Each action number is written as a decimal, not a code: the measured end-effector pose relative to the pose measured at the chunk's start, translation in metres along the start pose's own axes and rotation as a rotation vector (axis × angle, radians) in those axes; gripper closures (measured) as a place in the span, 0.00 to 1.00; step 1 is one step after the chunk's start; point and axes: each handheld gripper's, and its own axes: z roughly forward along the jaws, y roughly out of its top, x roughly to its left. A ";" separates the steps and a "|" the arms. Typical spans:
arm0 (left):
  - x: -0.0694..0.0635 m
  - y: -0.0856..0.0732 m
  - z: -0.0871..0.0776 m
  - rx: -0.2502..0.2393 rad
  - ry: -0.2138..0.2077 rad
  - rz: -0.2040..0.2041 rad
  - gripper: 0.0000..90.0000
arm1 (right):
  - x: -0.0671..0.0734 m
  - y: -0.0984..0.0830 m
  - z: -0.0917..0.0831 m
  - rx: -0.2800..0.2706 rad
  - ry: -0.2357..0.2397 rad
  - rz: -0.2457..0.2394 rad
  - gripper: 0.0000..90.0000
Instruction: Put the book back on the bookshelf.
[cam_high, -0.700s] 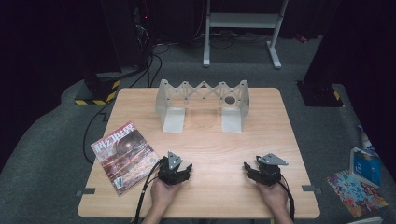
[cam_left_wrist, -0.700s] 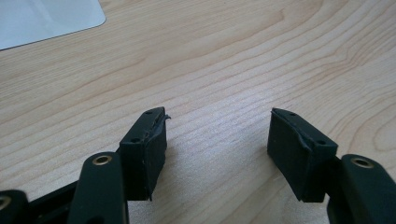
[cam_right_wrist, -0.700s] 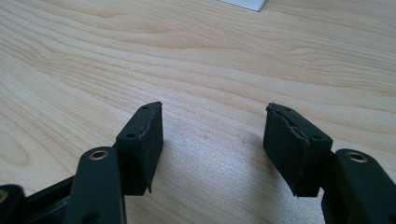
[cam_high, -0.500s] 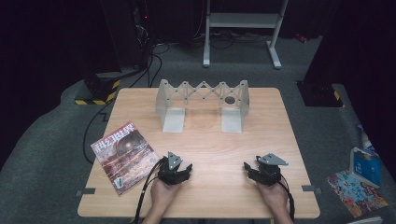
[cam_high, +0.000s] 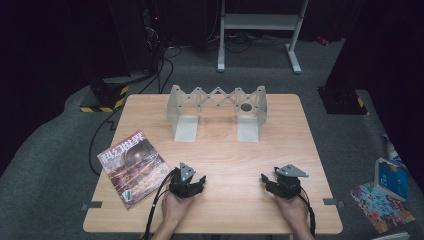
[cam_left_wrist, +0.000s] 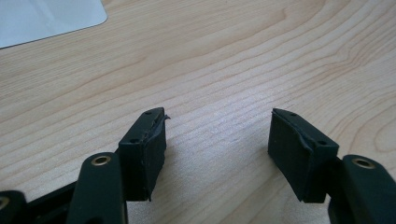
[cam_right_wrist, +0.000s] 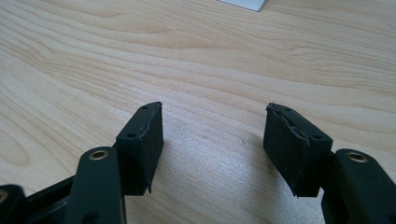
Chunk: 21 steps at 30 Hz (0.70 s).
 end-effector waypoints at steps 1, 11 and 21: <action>0.000 0.000 0.000 0.003 0.000 0.000 0.41 | 0.000 0.000 0.000 0.000 0.000 0.000 0.42; 0.015 0.000 -0.023 -0.004 0.007 -0.058 0.42 | 0.000 0.000 0.000 -0.001 0.001 0.000 0.42; 0.056 -0.010 -0.055 -0.004 0.098 -0.148 0.40 | 0.000 0.000 0.000 0.000 0.001 0.002 0.42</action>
